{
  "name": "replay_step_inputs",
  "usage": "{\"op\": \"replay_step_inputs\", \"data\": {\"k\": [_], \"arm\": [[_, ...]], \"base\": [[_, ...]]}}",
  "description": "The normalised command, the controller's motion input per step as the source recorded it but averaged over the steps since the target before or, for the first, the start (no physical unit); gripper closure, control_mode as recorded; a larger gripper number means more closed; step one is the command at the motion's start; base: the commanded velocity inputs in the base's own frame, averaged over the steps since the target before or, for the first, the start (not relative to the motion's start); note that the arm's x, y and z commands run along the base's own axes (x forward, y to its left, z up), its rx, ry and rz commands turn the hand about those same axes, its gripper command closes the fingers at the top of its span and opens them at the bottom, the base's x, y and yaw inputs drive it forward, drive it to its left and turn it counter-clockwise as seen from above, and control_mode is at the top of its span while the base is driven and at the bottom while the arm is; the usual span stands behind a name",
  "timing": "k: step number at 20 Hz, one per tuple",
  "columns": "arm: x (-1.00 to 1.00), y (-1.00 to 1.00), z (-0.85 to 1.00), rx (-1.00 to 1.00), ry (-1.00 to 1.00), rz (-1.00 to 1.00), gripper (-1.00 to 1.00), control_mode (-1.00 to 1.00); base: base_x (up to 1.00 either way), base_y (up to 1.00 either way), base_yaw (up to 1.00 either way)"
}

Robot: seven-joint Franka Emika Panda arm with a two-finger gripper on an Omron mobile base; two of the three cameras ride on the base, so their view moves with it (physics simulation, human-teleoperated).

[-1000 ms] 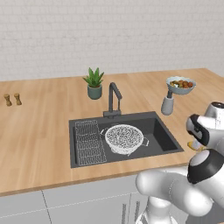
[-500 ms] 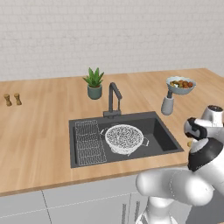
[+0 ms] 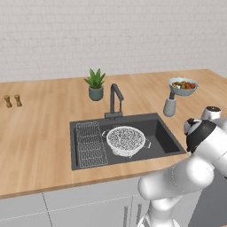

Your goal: Put the colander in the sink, put the mango in the colander, and turn on the sink faucet and pour water over the colander.

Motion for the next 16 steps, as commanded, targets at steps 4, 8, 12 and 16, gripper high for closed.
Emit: {"op": "replay_step_inputs", "data": {"k": [4,8,12,16], "arm": [[0.08,-0.17,-0.16,0.0,0.01,0.04,-1.0,-1.0],[0.0,0.0,-0.26,0.0,0.0,0.02,-1.0,-1.0],[0.03,0.0,-0.22,0.0,0.0,0.03,-1.0,-1.0],[0.13,0.0,-0.15,0.0,0.0,0.03,-1.0,-1.0]], "base": [[0.0,0.0,0.0],[0.0,0.0,0.0],[0.0,0.0,0.0],[0.0,0.0,0.0]]}}
